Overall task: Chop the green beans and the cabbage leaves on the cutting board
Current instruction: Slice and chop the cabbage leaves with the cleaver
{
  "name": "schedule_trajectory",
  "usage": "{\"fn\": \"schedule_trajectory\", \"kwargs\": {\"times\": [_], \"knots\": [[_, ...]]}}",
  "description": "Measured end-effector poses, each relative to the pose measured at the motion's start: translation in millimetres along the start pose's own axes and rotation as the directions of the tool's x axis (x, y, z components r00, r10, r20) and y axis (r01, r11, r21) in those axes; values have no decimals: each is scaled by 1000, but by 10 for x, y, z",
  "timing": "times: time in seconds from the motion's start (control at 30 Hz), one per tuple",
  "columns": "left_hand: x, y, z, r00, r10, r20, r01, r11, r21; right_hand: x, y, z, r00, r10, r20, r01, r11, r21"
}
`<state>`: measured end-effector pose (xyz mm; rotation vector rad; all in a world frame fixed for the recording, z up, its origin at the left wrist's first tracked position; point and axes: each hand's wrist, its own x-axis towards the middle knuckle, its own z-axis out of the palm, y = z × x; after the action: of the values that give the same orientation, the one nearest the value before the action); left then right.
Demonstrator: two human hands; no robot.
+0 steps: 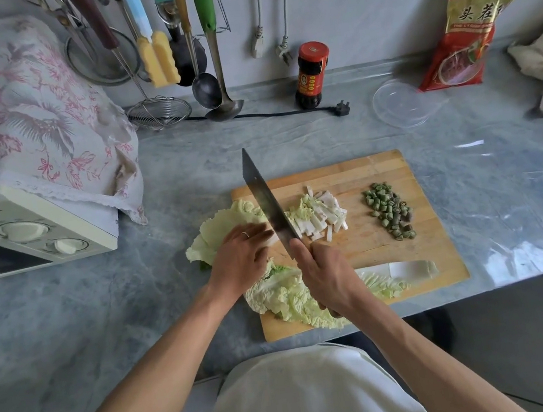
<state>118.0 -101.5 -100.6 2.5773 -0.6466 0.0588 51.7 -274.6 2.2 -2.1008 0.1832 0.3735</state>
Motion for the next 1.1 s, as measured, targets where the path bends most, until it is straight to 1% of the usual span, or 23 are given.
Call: {"fn": "schedule_trajectory", "kwargs": {"times": [0.1, 0.23, 0.27, 0.43, 0.57, 0.67, 0.73, 0.83, 0.97, 1.03, 1.1], "knots": [[-20, 39, 2, 1000, -24, -11, 24, 999, -25, 25, 21, 57, 1000, -18, -13, 18, 999, -38], [-25, 133, -36, 989, -143, -37, 137, 982, -126, 33, -20, 32, 999, -31, -19, 30, 999, -45], [-17, 145, -50, 987, -153, -38, 147, 980, -138, 33, -25, 27, 1000, -25, -17, 25, 999, -44], [-3, 85, -36, 997, -64, -52, 56, 988, -141, 24, 5, 33, 1000, 10, 7, -10, 999, -49], [-4, 101, -46, 995, -36, -92, 21, 987, -157, 36, -3, 52, 999, -30, 33, 32, 996, -83], [7, 118, -54, 994, -17, -106, 0, 988, -157, 51, -12, 84, 1000, -10, 8, 11, 996, -92], [8, 116, -41, 994, -22, -106, 6, 988, -152, 70, -10, 128, 1000, -8, -8, 7, 994, -109], [6, 110, -27, 995, -65, -80, 53, 988, -142, 130, 16, 225, 999, -13, -30, 9, 993, -115], [-6, 135, -36, 997, -67, -50, 58, 986, -157, 163, 29, 291, 999, -16, -33, 12, 994, -111], [-18, 120, -27, 996, -66, -62, 55, 983, -175, 179, 19, 246, 1000, 28, -10, -29, 993, -113], [-19, 127, -36, 995, -61, -80, 43, 976, -215, 214, 36, 185, 990, 139, 10, -137, 986, -94]]}}
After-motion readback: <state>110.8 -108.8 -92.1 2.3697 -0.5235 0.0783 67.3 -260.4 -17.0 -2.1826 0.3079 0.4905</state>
